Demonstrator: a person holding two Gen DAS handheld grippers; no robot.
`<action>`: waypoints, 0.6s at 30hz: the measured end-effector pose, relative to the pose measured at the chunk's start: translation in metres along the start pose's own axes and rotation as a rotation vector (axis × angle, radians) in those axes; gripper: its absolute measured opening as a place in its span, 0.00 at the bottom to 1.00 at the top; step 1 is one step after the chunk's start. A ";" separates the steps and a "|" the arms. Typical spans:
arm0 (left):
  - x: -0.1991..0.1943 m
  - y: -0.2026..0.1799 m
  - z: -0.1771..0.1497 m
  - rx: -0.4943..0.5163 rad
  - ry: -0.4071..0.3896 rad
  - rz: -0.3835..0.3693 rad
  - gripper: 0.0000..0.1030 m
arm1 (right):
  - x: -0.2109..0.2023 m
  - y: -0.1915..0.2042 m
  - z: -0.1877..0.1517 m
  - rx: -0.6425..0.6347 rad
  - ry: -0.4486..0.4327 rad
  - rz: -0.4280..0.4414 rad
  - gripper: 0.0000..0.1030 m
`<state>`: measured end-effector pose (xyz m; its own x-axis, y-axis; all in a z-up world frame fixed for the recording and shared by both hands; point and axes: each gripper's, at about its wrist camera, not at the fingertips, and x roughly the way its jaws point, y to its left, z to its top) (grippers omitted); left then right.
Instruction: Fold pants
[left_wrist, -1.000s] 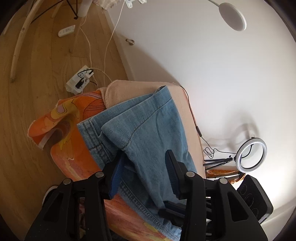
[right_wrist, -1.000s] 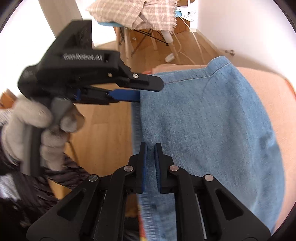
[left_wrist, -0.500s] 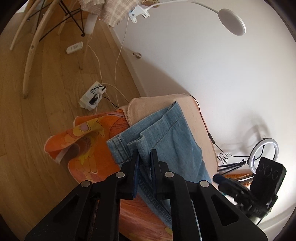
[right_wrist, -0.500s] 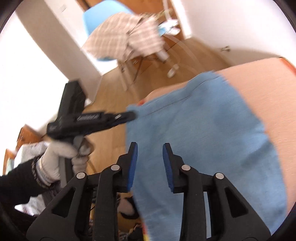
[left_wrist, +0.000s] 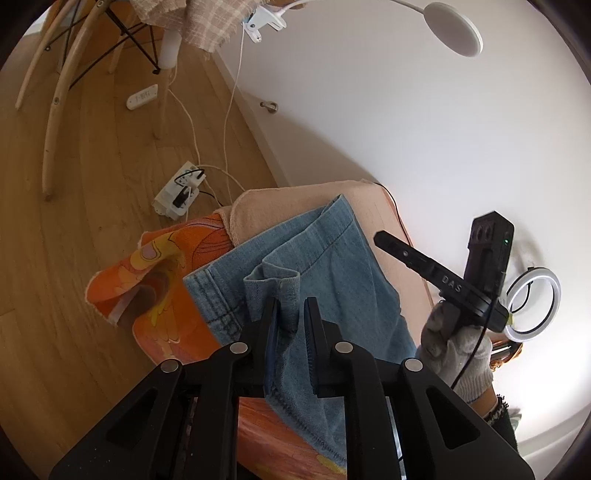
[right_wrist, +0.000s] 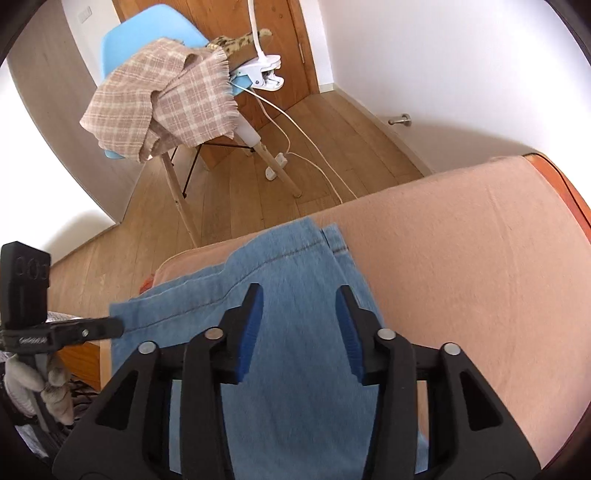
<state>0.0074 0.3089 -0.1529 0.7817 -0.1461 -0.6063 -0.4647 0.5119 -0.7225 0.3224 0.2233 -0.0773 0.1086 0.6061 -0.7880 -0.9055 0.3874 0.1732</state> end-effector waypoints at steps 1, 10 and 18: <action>0.000 -0.001 0.000 0.004 -0.002 0.005 0.12 | 0.007 0.001 0.004 -0.014 0.004 -0.001 0.46; -0.001 -0.011 0.000 0.048 -0.017 0.007 0.12 | 0.054 0.000 0.023 -0.055 0.056 -0.010 0.50; -0.001 -0.009 -0.003 0.050 -0.017 0.013 0.11 | 0.053 -0.005 0.020 -0.050 0.048 -0.022 0.37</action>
<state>0.0095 0.3015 -0.1467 0.7827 -0.1253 -0.6097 -0.4538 0.5554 -0.6968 0.3407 0.2680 -0.1078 0.1099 0.5632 -0.8190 -0.9226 0.3643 0.1267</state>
